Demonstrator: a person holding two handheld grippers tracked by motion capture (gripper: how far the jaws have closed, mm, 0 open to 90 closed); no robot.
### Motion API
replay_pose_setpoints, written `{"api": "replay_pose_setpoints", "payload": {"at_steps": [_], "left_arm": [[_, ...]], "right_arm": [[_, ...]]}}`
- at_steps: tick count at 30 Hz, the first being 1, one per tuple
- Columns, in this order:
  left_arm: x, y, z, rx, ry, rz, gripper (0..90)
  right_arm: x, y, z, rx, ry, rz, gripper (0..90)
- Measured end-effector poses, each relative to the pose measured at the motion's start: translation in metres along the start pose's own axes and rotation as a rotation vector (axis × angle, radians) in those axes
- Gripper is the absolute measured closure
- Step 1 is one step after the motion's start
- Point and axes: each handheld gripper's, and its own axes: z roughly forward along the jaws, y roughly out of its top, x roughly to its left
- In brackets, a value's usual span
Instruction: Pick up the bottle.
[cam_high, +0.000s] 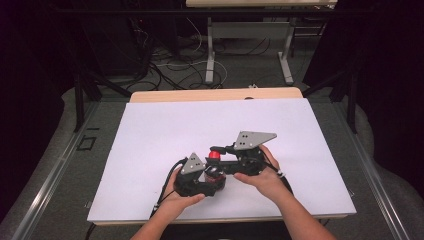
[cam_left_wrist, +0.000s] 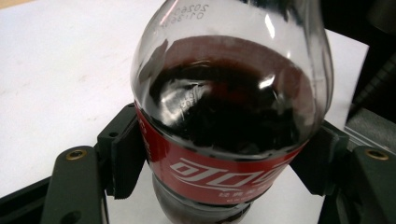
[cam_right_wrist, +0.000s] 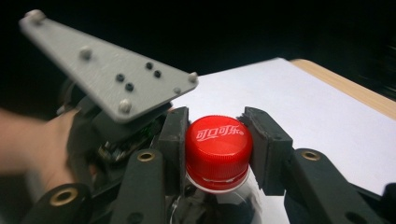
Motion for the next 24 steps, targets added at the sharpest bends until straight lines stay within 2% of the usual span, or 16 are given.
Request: {"api": "replay_pose_setpoints", "payload": {"at_steps": [2, 3, 4, 5, 8, 9, 10, 11, 13, 15, 17, 20, 21, 22, 23, 24], "left_arm": [[-0.001, 0.001, 0.001, 0.003, 0.016, -0.003, 29.6], [-0.001, 0.001, 0.001, 0.001, 0.02, -0.007, 29.6], [0.0, 0.0, 0.001, 0.001, 0.025, -0.009, 29.6], [0.0, 0.0, 0.001, 0.002, 0.03, -0.012, 29.6], [0.0, -0.001, 0.002, 0.0, 0.035, -0.015, 29.6], [0.0, -0.001, 0.002, 0.01, 0.039, -0.015, 29.6], [0.0, -0.001, 0.002, 0.014, 0.034, -0.018, 29.6], [-0.001, -0.001, 0.003, 0.002, 0.032, -0.016, 29.6], [-0.002, 0.0, 0.002, 0.006, 0.037, -0.01, 29.6], [-0.002, 0.0, 0.002, 0.01, 0.025, -0.01, 29.6], [-0.001, 0.0, 0.001, 0.012, 0.026, -0.004, 29.6], [-0.002, -0.001, 0.001, 0.006, 0.014, -0.01, 29.6], [-0.002, -0.001, 0.0, 0.004, 0.005, -0.012, 29.6], [-0.002, -0.001, 0.0, 0.004, 0.005, -0.012, 29.7], [-0.003, 0.0, 0.0, 0.001, -0.009, -0.004, 29.7], [-0.003, 0.0, 0.0, 0.002, -0.007, -0.012, 29.6]], "right_arm": [[-0.006, -0.002, -0.001, -0.022, 0.048, -0.005, 60.7], [-0.006, -0.003, -0.002, -0.025, 0.032, 0.006, 60.3], [-0.005, -0.003, -0.002, -0.032, 0.009, 0.019, 54.8], [-0.002, -0.004, -0.002, -0.046, -0.03, 0.032, 45.2], [0.015, -0.005, -0.002, -0.091, -0.18, 0.039, 46.2], [0.015, -0.005, -0.002, -0.091, -0.18, 0.039, 46.2], [0.027, -0.005, 0.001, -0.109, -0.249, 0.043, 48.4], [0.033, -0.005, 0.003, -0.112, -0.277, 0.043, 49.2], [0.04, -0.006, 0.007, -0.103, -0.352, 0.006, 54.9], [0.04, -0.005, 0.01, -0.085, -0.378, 0.007, 60.3], [0.037, -0.005, 0.01, -0.085, -0.35, 0.032, 60.8], [0.027, -0.004, 0.007, -0.077, -0.235, 0.013, 61.1], [0.021, -0.003, 0.006, -0.078, -0.156, -0.012, 61.2], [0.021, -0.003, 0.006, -0.078, -0.156, -0.012, 61.2], [0.007, -0.003, 0.003, -0.077, -0.028, -0.041, 61.2], [0.002, -0.004, 0.002, -0.081, 0.017, -0.061, 61.0]]}}
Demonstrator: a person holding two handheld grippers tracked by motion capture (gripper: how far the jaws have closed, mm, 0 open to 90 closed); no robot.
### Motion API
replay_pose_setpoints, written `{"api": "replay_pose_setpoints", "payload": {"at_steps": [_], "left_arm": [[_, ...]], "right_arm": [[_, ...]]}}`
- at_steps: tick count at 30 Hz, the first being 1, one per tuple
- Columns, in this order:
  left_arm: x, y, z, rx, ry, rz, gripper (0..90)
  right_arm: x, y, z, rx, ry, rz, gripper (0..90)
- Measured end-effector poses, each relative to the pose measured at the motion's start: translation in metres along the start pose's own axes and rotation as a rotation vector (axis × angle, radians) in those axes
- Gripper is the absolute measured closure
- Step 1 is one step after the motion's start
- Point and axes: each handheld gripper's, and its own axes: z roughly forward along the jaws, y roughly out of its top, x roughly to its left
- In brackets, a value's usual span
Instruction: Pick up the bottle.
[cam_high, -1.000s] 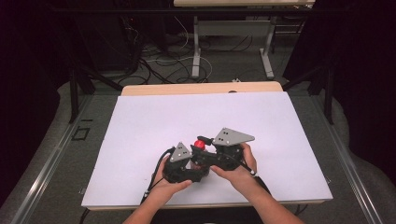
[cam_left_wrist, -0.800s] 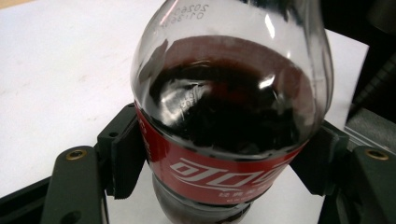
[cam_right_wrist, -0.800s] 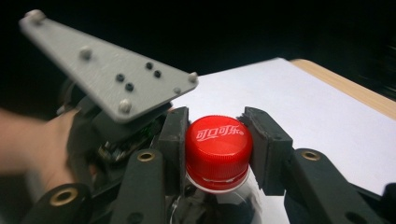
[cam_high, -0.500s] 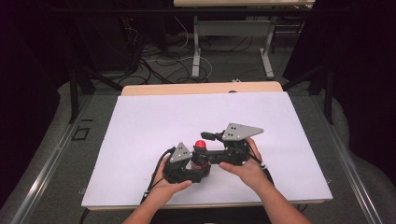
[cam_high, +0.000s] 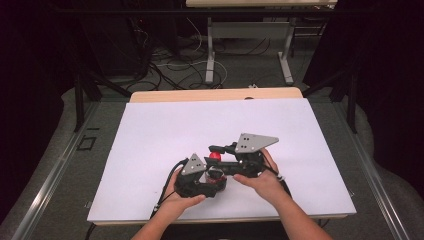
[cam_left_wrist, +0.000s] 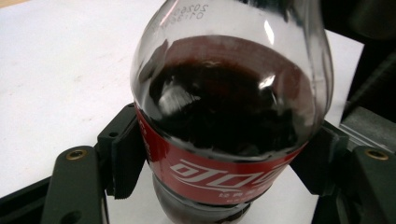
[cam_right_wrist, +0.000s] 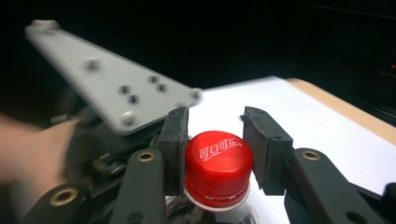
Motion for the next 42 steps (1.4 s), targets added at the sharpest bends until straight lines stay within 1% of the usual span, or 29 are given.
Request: {"api": "replay_pose_setpoints", "payload": {"at_steps": [1, 2, 3, 4, 5, 6, 8, 9, 12, 13, 15, 16, 19, 20, 22, 23, 24, 26, 27, 29, 30, 31, 32, 34, 36, 37, 38, 40, 42], "left_arm": [[0.001, 0.0, 0.0, -0.008, 0.008, 0.005, 29.7], [0.001, 0.001, 0.0, 0.001, 0.013, 0.007, 29.7], [0.001, 0.001, 0.0, -0.006, 0.023, 0.002, 29.7], [0.002, 0.001, 0.0, -0.012, 0.023, -0.005, 29.6], [0.003, 0.001, -0.001, -0.005, 0.031, -0.005, 29.6], [0.003, 0.001, -0.001, -0.005, 0.035, -0.007, 29.6], [0.004, 0.0, -0.001, -0.004, 0.043, -0.006, 29.6], [0.003, 0.0, -0.001, 0.002, 0.036, -0.025, 29.6], [0.002, 0.0, 0.0, 0.003, 0.048, -0.021, 29.6], [0.002, 0.0, 0.0, 0.003, 0.048, -0.021, 29.6], [0.002, 0.0, 0.0, 0.011, 0.056, -0.016, 29.7], [0.002, 0.0, 0.0, 0.011, 0.056, -0.016, 29.7], [0.003, 0.0, -0.001, 0.005, 0.034, -0.018, 29.7], [0.003, 0.0, -0.001, 0.004, 0.032, -0.012, 29.7], [0.003, -0.001, -0.001, -0.005, 0.022, -0.014, 29.7], [0.003, -0.001, -0.002, -0.008, 0.013, 0.0, 29.7], [0.002, 0.0, -0.002, -0.014, -0.008, 0.0, 29.8], [0.001, 0.001, -0.002, -0.01, 0.004, 0.008, 29.7], [0.001, 0.001, -0.002, -0.01, 0.004, 0.008, 29.7], [0.002, 0.002, -0.002, -0.016, 0.023, -0.004, 29.6], [0.003, 0.002, -0.002, -0.017, 0.041, -0.002, 29.7], [0.003, 0.002, -0.002, -0.017, 0.041, -0.002, 29.7], [0.004, 0.001, -0.003, -0.007, 0.041, -0.008, 29.6], [0.003, 0.001, -0.002, -0.006, 0.042, -0.015, 29.6], [0.002, 0.0, -0.002, -0.008, 0.052, -0.021, 29.7], [0.002, 0.0, -0.002, -0.008, 0.052, -0.021, 29.7], [0.002, 0.001, -0.003, -0.001, 0.053, -0.01, 29.7], [0.001, 0.001, -0.003, -0.005, 0.051, -0.017, 29.7], [0.002, 0.0, -0.003, -0.01, 0.035, -0.018, 29.7]], "right_arm": [[-0.003, 0.0, -0.002, -0.003, 0.001, 0.007, 60.8], [-0.005, -0.001, -0.003, -0.005, -0.011, 0.034, 60.3], [-0.004, -0.001, -0.003, -0.016, -0.023, 0.05, 54.7], [-0.002, -0.001, -0.003, -0.027, -0.061, 0.055, 47.4], [0.002, -0.001, -0.003, -0.019, -0.106, 0.041, 46.8], [0.008, -0.001, -0.002, -0.016, -0.158, 0.046, 47.2], [0.019, 0.0, 0.0, -0.013, -0.229, 0.03, 50.3], [0.027, -0.001, 0.001, -0.017, -0.285, 0.034, 51.4], [0.039, -0.001, 0.007, -0.023, -0.389, 0.057, 55.6], [0.042, -0.001, 0.008, -0.014, -0.421, 0.066, 57.1], [0.042, -0.001, 0.01, -0.012, -0.443, 0.098, 60.2], [0.042, -0.001, 0.01, -0.012, -0.443, 0.098, 60.2], [0.031, 0.0, 0.006, -0.001, -0.322, 0.085, 61.2], [0.024, 0.001, 0.004, 0.001, -0.237, 0.076, 61.4], [0.009, 0.0, 0.0, -0.004, -0.113, 0.058, 61.5], [0.0, 0.0, -0.002, -0.007, -0.021, 0.046, 61.5], [-0.006, 0.0, -0.004, -0.01, 0.026, 0.023, 61.3], [-0.014, -0.001, -0.006, -0.023, 0.076, 0.04, 61.0], [-0.014, -0.001, -0.006, -0.023, 0.076, 0.04, 61.0], [-0.008, 0.002, -0.007, -0.02, -0.003, 0.067, 49.8], [-0.003, 0.003, -0.007, -0.023, -0.041, 0.09, 49.5], [0.003, 0.004, -0.007, -0.041, -0.093, 0.119, 49.6], [0.011, 0.004, -0.006, -0.05, -0.162, 0.127, 50.7], [0.024, 0.004, -0.002, -0.043, -0.266, 0.126, 51.7], [0.033, 0.005, 0.003, -0.021, -0.319, 0.123, 52.5], [0.033, 0.005, 0.003, -0.021, -0.319, 0.123, 52.5], [0.037, 0.004, 0.008, 0.0, -0.386, 0.113, 55.7], [0.036, 0.003, 0.009, 0.014, -0.388, 0.124, 60.3], [0.032, 0.004, 0.008, 0.011, -0.312, 0.115, 60.8]]}}
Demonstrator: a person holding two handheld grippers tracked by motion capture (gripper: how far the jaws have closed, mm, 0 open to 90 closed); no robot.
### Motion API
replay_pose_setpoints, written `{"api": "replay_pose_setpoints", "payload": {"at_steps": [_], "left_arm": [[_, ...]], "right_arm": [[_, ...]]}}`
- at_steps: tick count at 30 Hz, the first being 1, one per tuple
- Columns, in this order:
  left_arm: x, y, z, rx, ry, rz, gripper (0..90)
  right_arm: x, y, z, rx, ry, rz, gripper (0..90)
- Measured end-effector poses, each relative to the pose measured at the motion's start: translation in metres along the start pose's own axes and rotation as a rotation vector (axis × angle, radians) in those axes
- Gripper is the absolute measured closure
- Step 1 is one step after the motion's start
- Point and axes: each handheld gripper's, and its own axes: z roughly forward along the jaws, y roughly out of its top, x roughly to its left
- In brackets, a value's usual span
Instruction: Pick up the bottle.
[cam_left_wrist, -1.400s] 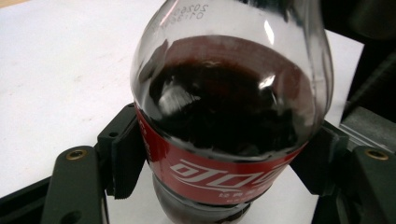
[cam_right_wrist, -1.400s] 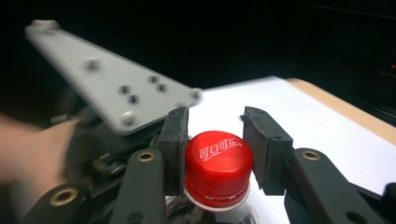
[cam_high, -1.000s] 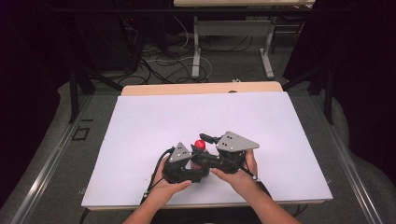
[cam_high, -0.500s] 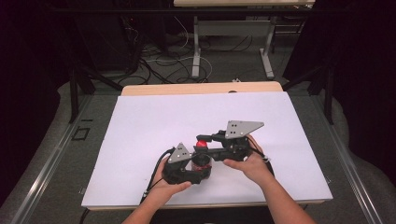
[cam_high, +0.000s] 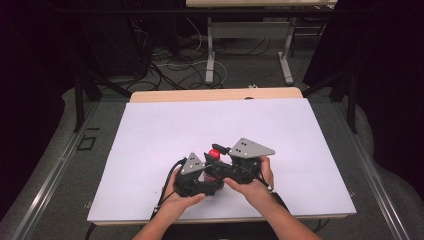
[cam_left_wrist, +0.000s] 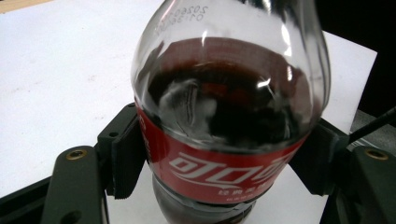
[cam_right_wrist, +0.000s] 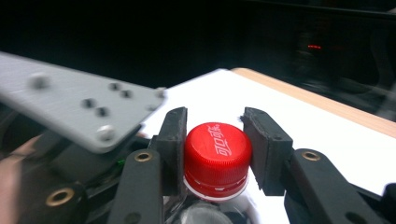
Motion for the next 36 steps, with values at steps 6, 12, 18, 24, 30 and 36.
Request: {"api": "replay_pose_setpoints", "payload": {"at_steps": [6, 12, 18, 24, 30, 36], "left_arm": [[-0.003, 0.001, 0.0, -0.007, -0.038, 0.026, 29.7], [-0.001, 0.001, 0.001, -0.007, -0.019, 0.008, 29.7], [-0.001, 0.001, 0.001, -0.001, 0.009, 0.007, 29.7], [0.0, 0.0, -0.001, 0.004, 0.002, 0.006, 29.7], [-0.002, 0.0, -0.001, -0.011, -0.025, 0.022, 29.7], [-0.002, 0.001, 0.0, -0.005, -0.025, 0.016, 29.7]], "right_arm": [[-0.035, 0.003, 0.001, 0.001, 0.365, -0.146, 60.8], [-0.034, 0.004, -0.005, -0.028, 0.259, -0.056, 43.3], [0.0, 0.0, -0.005, -0.038, -0.001, -0.018, 49.1], [0.005, -0.002, -0.002, -0.036, -0.06, -0.019, 60.9], [-0.026, 0.004, 0.0, -0.01, 0.304, -0.145, 61.1], [-0.035, 0.006, -0.002, -0.02, 0.294, -0.155, 43.2]]}}
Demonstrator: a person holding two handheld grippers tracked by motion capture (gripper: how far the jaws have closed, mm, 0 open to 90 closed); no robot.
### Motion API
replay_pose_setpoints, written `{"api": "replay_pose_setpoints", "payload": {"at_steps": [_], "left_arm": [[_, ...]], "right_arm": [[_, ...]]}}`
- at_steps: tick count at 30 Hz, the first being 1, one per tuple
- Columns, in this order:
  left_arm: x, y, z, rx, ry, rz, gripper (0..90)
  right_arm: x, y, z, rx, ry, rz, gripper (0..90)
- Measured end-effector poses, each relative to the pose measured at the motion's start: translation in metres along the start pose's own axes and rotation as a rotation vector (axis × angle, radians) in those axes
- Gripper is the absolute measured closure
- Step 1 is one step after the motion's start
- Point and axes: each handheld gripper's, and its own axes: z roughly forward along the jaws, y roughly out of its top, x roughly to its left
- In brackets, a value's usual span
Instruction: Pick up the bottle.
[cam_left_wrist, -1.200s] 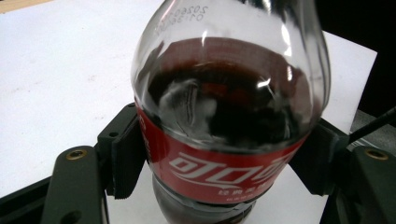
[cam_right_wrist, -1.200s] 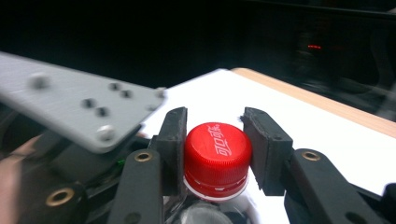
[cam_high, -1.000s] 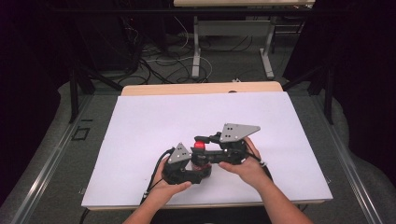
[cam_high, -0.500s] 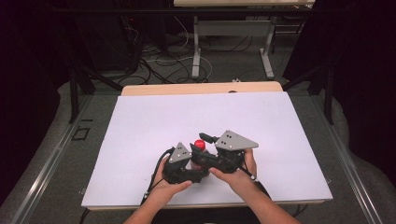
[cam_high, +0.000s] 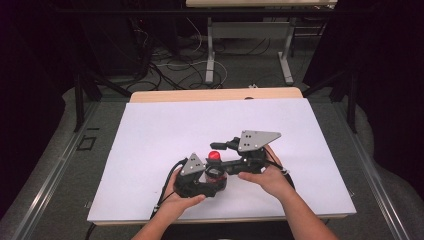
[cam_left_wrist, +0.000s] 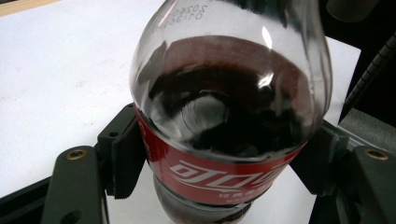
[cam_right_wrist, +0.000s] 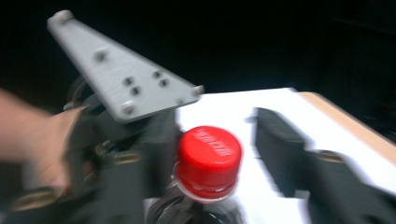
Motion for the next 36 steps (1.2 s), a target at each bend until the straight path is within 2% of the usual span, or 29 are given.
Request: {"api": "replay_pose_setpoints", "payload": {"at_steps": [1, 2, 5, 6, 7, 8, 9, 10, 11, 12, 14, 15, 16, 18, 20, 21, 23, 25, 26, 27, 28, 32, 34, 36], "left_arm": [[0.001, 0.0, 0.0, 0.008, 0.014, 0.005, 29.7], [0.001, -0.001, 0.0, 0.007, 0.017, 0.0, 29.7], [0.001, -0.001, -0.001, 0.013, 0.02, -0.011, 29.7], [0.002, -0.001, -0.001, 0.015, 0.024, -0.002, 29.7], [0.001, -0.001, -0.001, 0.01, 0.032, -0.008, 29.7], [0.001, -0.001, -0.001, 0.012, 0.031, -0.011, 29.7], [0.001, -0.001, -0.001, 0.012, 0.032, -0.013, 29.7], [0.001, -0.001, -0.001, 0.012, 0.031, -0.012, 29.7], [0.001, 0.0, -0.001, 0.008, 0.027, -0.01, 29.7], [0.001, 0.0, -0.001, 0.016, 0.023, -0.003, 29.7], [0.002, -0.001, -0.002, 0.015, 0.018, -0.008, 29.7], [0.001, -0.001, -0.001, 0.005, 0.019, -0.009, 29.7], [0.002, -0.001, -0.001, 0.005, 0.022, -0.005, 29.7], [0.0, -0.001, -0.001, 0.003, 0.017, 0.005, 29.7], [-0.001, -0.001, -0.001, 0.013, 0.012, 0.016, 29.8], [-0.002, -0.001, 0.0, 0.015, 0.004, 0.012, 29.7], [-0.002, -0.001, 0.001, 0.017, 0.0, 0.013, 29.8], [-0.002, -0.001, 0.001, 0.021, 0.011, 0.009, 29.8], [-0.002, -0.001, 0.001, 0.021, 0.011, 0.009, 29.7], [-0.001, -0.001, 0.002, 0.012, 0.021, 0.009, 29.8], [0.0, -0.001, 0.001, 0.019, 0.02, 0.0, 29.7], [-0.001, -0.001, 0.001, 0.016, 0.037, -0.004, 29.7], [-0.001, -0.001, 0.002, 0.014, 0.045, -0.007, 29.8], [-0.002, -0.002, 0.002, 0.01, 0.04, -0.012, 29.7]], "right_arm": [[0.005, 0.0, 0.0, -0.008, -0.025, 0.041, 43.2], [0.009, 0.0, 0.0, -0.021, -0.056, 0.059, 43.4], [0.023, 0.001, 0.002, -0.017, -0.203, 0.112, 46.8], [0.023, 0.001, 0.002, -0.017, -0.203, 0.112, 46.8], [0.032, 0.0, 0.006, -0.026, -0.27, 0.128, 47.8], [0.035, 0.0, 0.008, -0.015, -0.292, 0.13, 49.4], [0.035, 0.0, 0.008, -0.015, -0.292, 0.13, 49.4], [0.039, 0.0, 0.011, -0.001, -0.347, 0.124, 54.1], [0.039, -0.001, 0.012, 0.004, -0.352, 0.123, 58.9], [0.039, -0.001, 0.012, 0.004, -0.352, 0.123, 58.9], [0.036, 0.001, 0.012, 0.011, -0.293, 0.102, 61.0], [0.031, 0.001, 0.011, 0.005, -0.238, 0.077, 61.1], [0.026, 0.0, 0.01, 0.005, -0.19, 0.075, 61.2], [0.014, -0.001, 0.007, 0.005, -0.061, 0.036, 61.2], [0.002, -0.002, 0.003, 0.012, 0.031, 0.016, 61.1], [-0.002, -0.002, 0.002, 0.011, 0.067, 0.007, 61.0], [-0.004, -0.003, 0.001, 0.015, 0.086, 0.014, 60.9], [-0.001, -0.004, 0.0, -0.007, 0.006, 0.077, 47.1], [-0.001, -0.004, 0.0, -0.007, 0.006, 0.077, 47.1], [0.007, -0.003, -0.001, -0.023, -0.062, 0.105, 47.0], [0.012, -0.002, -0.001, -0.022, -0.119, 0.101, 46.9], [0.031, -0.001, 0.004, -0.026, -0.275, 0.137, 46.8], [0.037, -0.001, 0.007, -0.035, -0.335, 0.145, 46.8], [0.039, -0.002, 0.011, -0.032, -0.363, 0.146, 48.5]]}}
